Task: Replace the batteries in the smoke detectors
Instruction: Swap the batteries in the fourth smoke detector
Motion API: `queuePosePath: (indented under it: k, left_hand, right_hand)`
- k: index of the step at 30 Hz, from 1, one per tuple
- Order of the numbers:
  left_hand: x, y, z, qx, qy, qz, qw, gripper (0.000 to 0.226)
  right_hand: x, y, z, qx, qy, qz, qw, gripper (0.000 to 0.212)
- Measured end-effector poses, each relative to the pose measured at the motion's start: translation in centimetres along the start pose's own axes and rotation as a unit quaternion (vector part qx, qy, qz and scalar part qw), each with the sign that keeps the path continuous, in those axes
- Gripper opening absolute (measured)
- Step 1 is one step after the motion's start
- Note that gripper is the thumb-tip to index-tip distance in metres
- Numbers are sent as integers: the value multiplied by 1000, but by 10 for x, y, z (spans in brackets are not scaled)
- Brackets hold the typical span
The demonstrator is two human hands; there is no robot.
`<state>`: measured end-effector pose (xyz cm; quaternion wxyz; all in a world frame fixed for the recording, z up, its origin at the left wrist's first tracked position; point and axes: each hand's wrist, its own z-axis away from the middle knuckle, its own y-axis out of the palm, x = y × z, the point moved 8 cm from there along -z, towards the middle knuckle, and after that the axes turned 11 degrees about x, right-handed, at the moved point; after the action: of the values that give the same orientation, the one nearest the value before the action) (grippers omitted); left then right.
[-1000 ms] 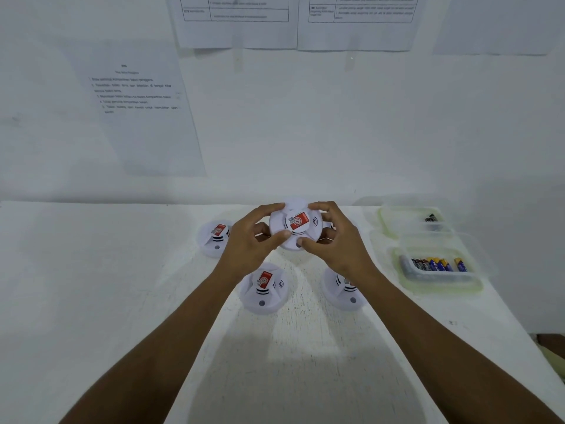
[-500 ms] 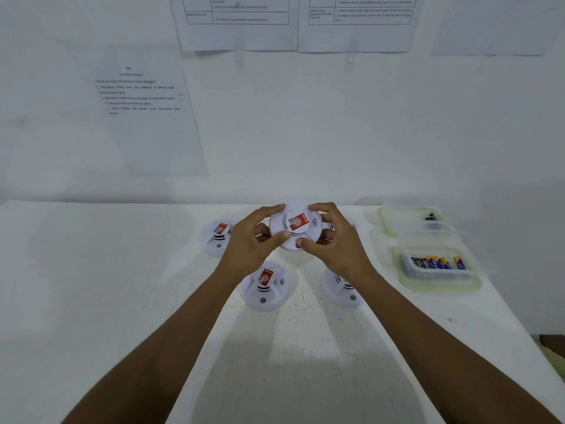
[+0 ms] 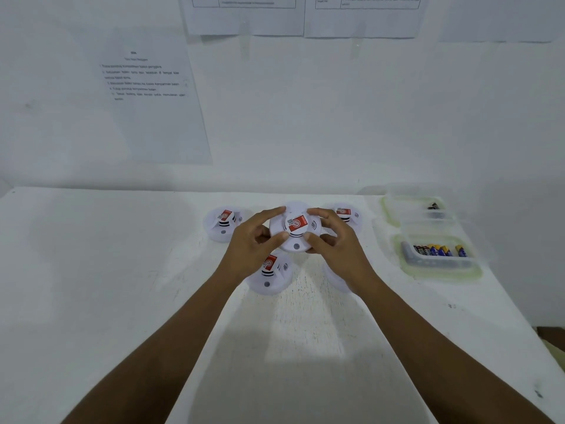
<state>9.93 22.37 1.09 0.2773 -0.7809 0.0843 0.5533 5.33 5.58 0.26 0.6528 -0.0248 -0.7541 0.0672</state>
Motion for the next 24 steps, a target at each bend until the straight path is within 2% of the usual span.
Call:
queuePosePath:
  k: [12, 24]
  left_hand:
    - [3, 6, 16, 9, 4, 45, 999, 41]
    - [1, 6, 18, -11, 8, 36, 999, 37]
  right_hand:
    - [-4, 5, 16, 5, 14, -51, 999, 36]
    - [0, 9, 23, -8, 8, -60, 998, 34]
